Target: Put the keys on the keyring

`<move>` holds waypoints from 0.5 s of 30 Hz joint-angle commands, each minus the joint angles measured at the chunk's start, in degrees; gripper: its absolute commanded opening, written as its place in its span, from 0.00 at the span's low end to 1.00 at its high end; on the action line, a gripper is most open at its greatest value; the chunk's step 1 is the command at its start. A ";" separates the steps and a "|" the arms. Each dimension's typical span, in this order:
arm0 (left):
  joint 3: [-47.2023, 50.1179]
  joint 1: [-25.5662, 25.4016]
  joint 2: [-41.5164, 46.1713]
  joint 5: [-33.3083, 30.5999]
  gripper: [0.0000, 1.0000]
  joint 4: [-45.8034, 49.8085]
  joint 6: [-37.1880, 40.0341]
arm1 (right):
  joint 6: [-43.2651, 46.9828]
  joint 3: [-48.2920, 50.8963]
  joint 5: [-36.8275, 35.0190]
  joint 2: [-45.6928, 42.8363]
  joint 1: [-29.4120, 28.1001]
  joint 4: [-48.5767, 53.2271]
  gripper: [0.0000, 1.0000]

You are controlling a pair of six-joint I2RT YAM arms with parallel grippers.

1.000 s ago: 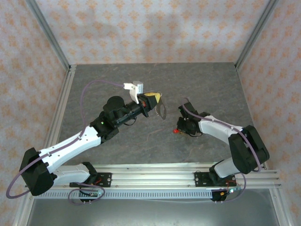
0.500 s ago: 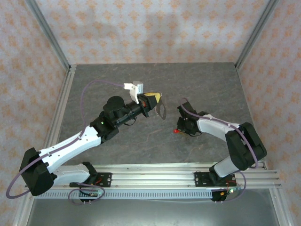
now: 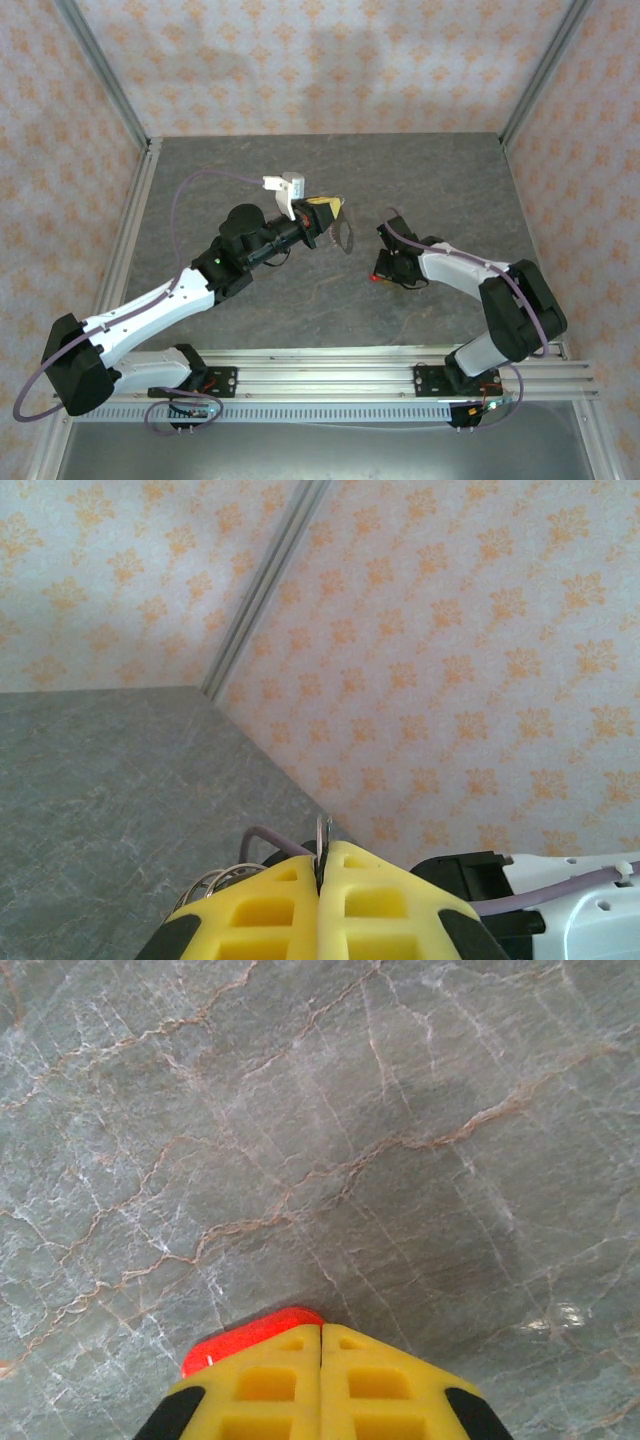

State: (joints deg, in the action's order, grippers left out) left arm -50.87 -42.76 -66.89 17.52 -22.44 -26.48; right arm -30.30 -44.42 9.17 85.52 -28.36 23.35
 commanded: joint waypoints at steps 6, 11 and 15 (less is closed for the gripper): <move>-0.04 0.07 0.67 -0.12 0.00 -2.55 0.99 | 3.75 -6.79 1.01 -13.35 0.84 4.82 0.00; -0.59 0.05 0.64 0.15 0.00 -2.22 1.41 | 4.80 -8.97 5.64 -18.16 2.75 3.42 0.00; -1.45 0.05 0.89 0.16 0.00 -0.64 2.61 | 4.68 -9.54 9.73 -23.03 4.83 -0.50 0.00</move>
State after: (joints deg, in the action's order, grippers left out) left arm -50.87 -42.76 -66.92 17.54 -22.39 -25.93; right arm -26.81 -52.64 15.16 65.01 -24.69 25.39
